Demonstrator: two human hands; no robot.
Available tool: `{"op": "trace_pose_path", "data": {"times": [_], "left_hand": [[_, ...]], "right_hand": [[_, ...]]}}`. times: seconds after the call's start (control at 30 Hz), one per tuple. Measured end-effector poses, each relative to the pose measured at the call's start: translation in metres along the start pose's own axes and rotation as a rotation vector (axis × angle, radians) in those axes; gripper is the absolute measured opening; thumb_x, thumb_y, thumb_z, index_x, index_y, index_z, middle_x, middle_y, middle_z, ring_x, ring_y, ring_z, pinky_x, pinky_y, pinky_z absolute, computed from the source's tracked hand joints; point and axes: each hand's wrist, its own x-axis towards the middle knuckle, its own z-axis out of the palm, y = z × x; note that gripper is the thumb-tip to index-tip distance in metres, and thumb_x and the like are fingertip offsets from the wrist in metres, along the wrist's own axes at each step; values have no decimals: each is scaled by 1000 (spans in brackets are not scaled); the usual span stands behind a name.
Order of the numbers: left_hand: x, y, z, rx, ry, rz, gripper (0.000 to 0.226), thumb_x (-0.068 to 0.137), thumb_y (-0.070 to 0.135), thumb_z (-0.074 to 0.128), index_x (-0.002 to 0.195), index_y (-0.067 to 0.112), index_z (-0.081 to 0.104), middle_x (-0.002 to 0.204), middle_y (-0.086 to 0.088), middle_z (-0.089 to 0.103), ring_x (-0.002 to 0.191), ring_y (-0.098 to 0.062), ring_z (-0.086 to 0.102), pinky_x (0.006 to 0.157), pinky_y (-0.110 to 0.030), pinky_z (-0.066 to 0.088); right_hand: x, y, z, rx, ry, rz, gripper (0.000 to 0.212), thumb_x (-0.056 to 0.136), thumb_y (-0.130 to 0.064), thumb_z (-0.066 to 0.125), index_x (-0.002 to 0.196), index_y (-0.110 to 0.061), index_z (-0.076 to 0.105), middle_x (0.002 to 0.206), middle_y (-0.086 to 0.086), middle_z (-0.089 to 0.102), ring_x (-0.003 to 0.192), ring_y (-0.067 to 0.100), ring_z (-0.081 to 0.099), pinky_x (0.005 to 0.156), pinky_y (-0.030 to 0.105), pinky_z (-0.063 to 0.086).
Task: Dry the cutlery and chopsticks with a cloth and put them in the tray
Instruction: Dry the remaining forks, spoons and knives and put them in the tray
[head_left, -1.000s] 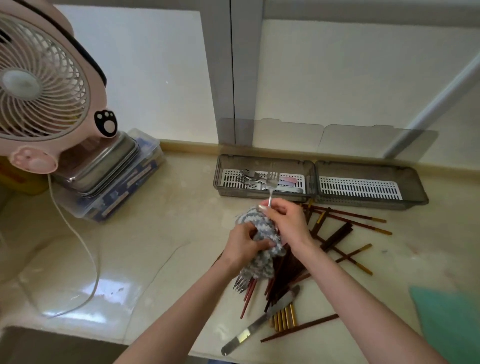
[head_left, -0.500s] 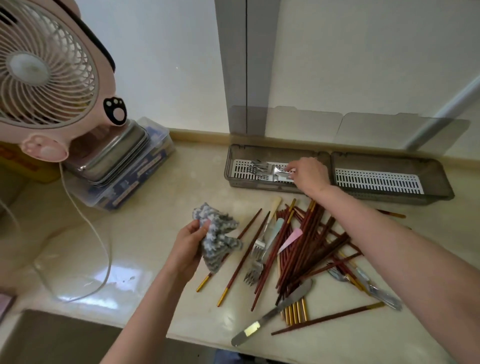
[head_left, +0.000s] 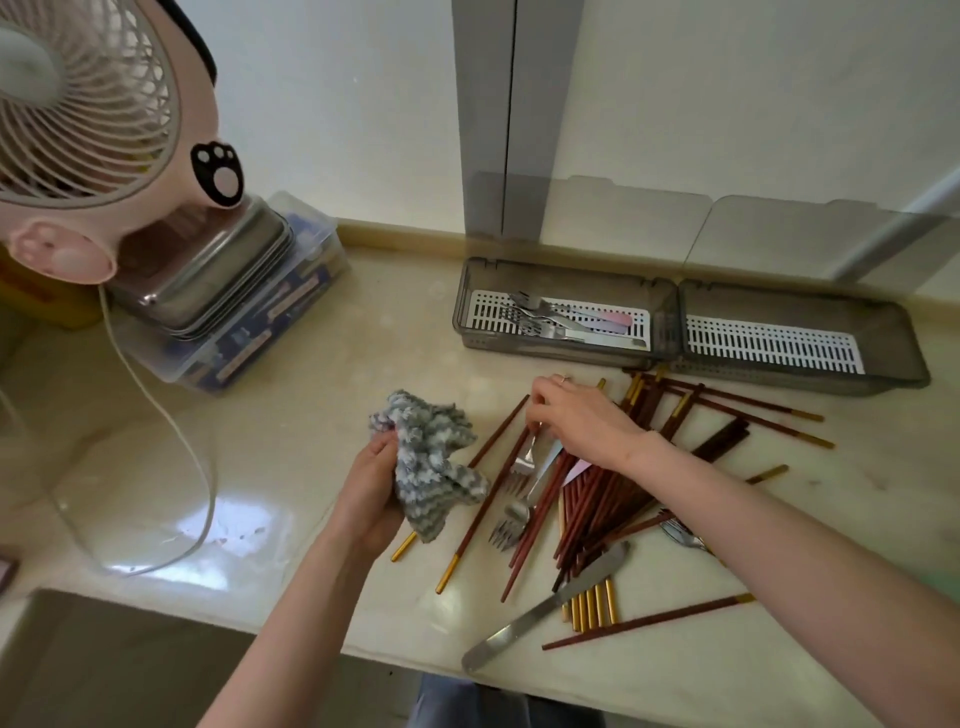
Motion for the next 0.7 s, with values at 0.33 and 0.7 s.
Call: {"op": "trace_pose_path", "data": {"times": [0.33,0.7], "left_hand": [[1,3,17,-40,-21,-26,25,98,17,39,108,11,61,97,-7,72,86,-21,68,68,-33,59],[1,-39,70,38,-121,-133,22,93,10,48,94,-2,66,89,-17,72,75,-23,70,71,-32,58]], "right_hand": [[-27,-13,-36,285,442,220,12,82,-7,66,82,-16,60,74,-16,51,73,8,45,68,27,44],[-74,-115,-31,1423,478,750,4,84,-1,66,83,-3,62,60,5,60,53,9,56,55,20,47]]}}
